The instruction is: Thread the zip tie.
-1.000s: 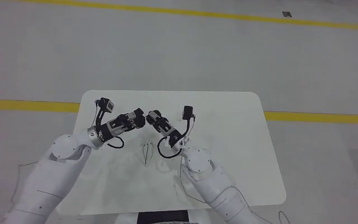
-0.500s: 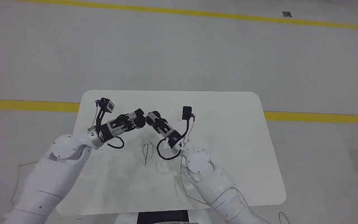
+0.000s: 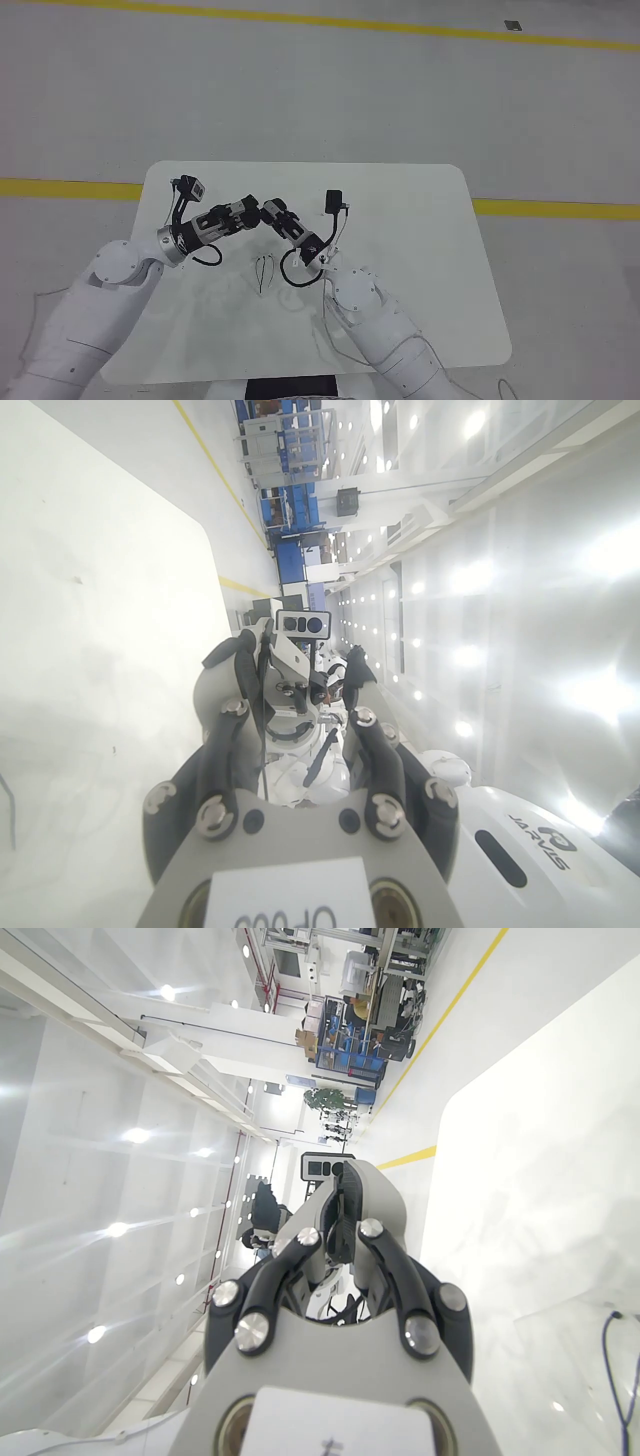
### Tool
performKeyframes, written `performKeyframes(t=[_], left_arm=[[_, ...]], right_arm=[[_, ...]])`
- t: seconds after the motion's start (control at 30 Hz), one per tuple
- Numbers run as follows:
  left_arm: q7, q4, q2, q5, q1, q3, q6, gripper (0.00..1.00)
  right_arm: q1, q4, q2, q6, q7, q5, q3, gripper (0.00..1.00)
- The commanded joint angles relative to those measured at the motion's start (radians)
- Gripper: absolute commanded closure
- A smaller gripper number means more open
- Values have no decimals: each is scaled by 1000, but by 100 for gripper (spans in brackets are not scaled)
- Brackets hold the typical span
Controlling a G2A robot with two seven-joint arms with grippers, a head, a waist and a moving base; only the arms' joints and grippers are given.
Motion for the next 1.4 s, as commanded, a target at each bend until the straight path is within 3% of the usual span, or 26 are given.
performKeyframes(t=[0.0,0.67,1.13,1.37], left_arm=[[1,-1,0,0,-1,1,0,65],[1,2,4,-4,-10,16,0,71],[0,7,8,-4,-10,23,2,100],[-1,8,10,-5,-13,26,5,100]], right_arm=[[-1,-1,0,2,1,-6,1,100],[-8,-8,-2,-10,-15,-51,7,100],[-14,-14,-5,-25,-21,-46,12,100],[-20,-21,-7,-38,-23,-31,18,100]])
